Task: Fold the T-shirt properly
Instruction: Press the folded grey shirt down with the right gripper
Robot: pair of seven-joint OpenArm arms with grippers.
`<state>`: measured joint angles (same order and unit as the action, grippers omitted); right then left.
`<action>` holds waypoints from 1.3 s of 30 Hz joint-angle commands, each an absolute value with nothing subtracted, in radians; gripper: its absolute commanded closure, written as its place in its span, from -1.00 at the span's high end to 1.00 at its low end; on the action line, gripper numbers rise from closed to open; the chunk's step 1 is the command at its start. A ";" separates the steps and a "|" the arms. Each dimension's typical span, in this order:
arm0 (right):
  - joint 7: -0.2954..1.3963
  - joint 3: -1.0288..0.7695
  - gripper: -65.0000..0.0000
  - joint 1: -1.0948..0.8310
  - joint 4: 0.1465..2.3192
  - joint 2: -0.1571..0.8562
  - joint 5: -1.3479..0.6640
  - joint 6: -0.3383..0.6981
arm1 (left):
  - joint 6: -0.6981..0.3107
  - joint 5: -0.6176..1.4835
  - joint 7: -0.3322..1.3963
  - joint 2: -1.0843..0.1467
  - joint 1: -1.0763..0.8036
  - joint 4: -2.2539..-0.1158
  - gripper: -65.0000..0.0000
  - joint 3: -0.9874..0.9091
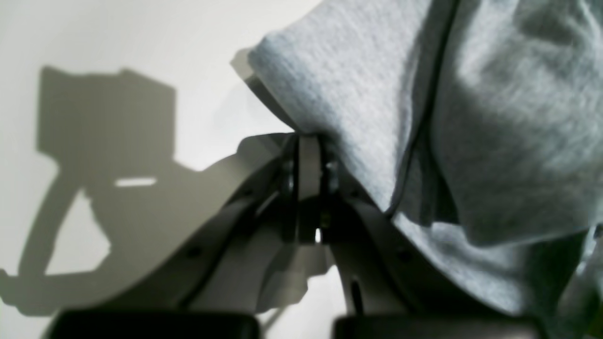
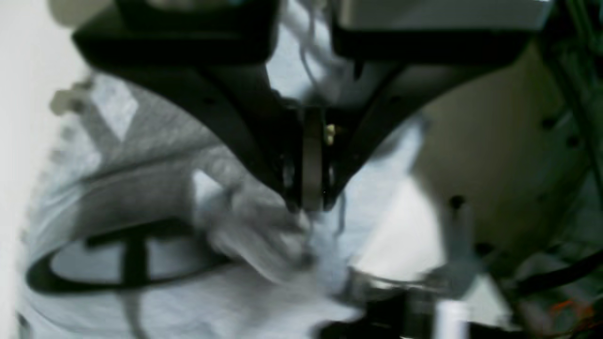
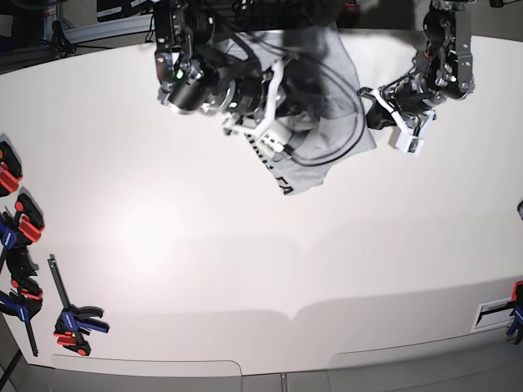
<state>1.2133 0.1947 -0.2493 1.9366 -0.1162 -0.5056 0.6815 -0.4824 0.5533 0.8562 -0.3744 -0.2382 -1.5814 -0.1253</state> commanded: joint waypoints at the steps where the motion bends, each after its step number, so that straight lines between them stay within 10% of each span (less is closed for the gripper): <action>1: 1.195 0.211 -1.00 -0.259 1.969 -0.122 -0.536 0.698 | -0.486 0.551 0.858 -0.383 -0.235 -1.589 -1.00 -0.128; 25: 1.341 0.290 -1.00 -0.409 2.023 -0.118 -0.741 0.698 | -0.486 0.551 0.842 -0.383 -0.233 -1.589 -1.00 -0.128; 29: 1.324 0.290 -0.47 -0.414 2.023 -0.118 -0.742 0.698 | -0.486 0.551 0.840 -0.383 -0.232 -1.589 -1.00 -0.128; 39: 1.306 0.290 -0.45 -0.379 2.024 -0.120 -0.921 0.698 | -0.485 0.550 0.836 -0.394 -0.190 -1.590 -1.00 -0.132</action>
<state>1.3262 0.2867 -0.3813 2.0037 -0.1108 -0.8909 0.6849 -0.4824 0.5423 0.8459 -0.3786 -0.2008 -1.5787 -0.1253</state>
